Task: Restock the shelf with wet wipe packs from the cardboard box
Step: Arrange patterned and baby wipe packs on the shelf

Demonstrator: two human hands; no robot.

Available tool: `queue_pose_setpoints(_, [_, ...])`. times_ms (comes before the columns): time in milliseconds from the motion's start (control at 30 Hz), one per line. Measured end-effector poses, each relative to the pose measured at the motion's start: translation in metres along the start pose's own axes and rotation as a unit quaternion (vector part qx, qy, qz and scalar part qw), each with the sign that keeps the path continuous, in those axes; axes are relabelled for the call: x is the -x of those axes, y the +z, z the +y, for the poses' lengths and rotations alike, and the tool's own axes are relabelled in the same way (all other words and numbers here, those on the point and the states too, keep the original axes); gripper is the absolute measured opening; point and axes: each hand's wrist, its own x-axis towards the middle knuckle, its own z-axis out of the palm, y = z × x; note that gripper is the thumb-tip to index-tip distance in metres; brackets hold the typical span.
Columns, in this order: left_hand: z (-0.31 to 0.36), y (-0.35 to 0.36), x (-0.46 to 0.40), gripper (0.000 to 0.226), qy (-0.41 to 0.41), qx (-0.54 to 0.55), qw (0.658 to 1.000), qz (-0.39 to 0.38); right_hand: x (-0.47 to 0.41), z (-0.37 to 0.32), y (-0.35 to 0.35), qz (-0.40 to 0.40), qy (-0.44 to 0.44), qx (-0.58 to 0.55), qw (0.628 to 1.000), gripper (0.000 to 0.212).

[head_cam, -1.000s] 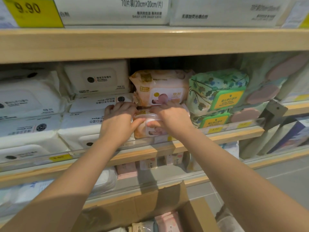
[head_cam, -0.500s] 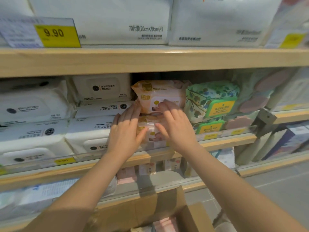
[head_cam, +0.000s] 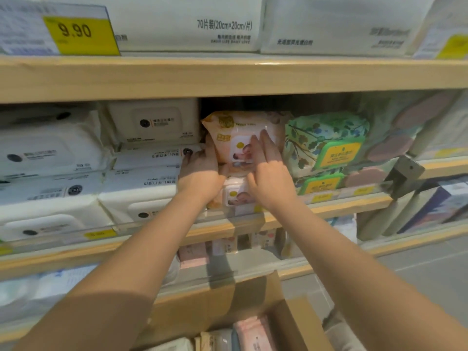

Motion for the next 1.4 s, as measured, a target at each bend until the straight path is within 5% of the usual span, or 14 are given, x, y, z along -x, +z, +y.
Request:
queue_pose_setpoints(167, [-0.015,-0.014,0.078,0.055,0.050,0.041,0.996,0.058,0.025,-0.017,-0.034,-0.051,-0.034,0.020,0.998,0.060])
queue_pose_setpoints(333, [-0.048,0.001,0.204,0.057,0.100,0.116,0.988,0.036,0.110,-0.028,-0.033,-0.104,-0.065,-0.031,0.992,0.064])
queue_pose_setpoints(600, [-0.118,0.085,0.389,0.059,0.053,0.068,0.978,-0.192,0.283,-0.026,0.018,-0.299,-0.053,-0.055,0.951,0.063])
queue_pose_setpoints(767, [-0.149,0.114,0.443,0.078,0.020,-0.065,0.921,-0.383,0.362,-0.008,0.072,-0.456,-0.055,-0.040,0.888,0.070])
queue_pose_setpoints(967, [-0.173,0.133,0.453,0.076,0.036,-0.064,0.933,-0.351,0.405,0.010,0.129,-0.547,-0.089,0.008,0.832,0.065])
queue_pose_setpoints(1133, [-0.178,0.143,0.459,0.067,0.046,-0.086,0.935,-0.341,0.413,0.012,0.143,-0.574,-0.108,0.057,0.810,0.100])
queue_pose_setpoints(1300, [-0.179,0.147,0.446,0.063,0.053,-0.080,0.944,-0.314,0.410,0.002,0.150,-0.538,-0.114,0.098,0.829,0.098])
queue_pose_setpoints(1400, [-0.180,0.153,0.430,0.081,0.069,-0.068,0.950,-0.297,0.405,0.002,0.149,-0.533,-0.118,0.088,0.833,0.095])
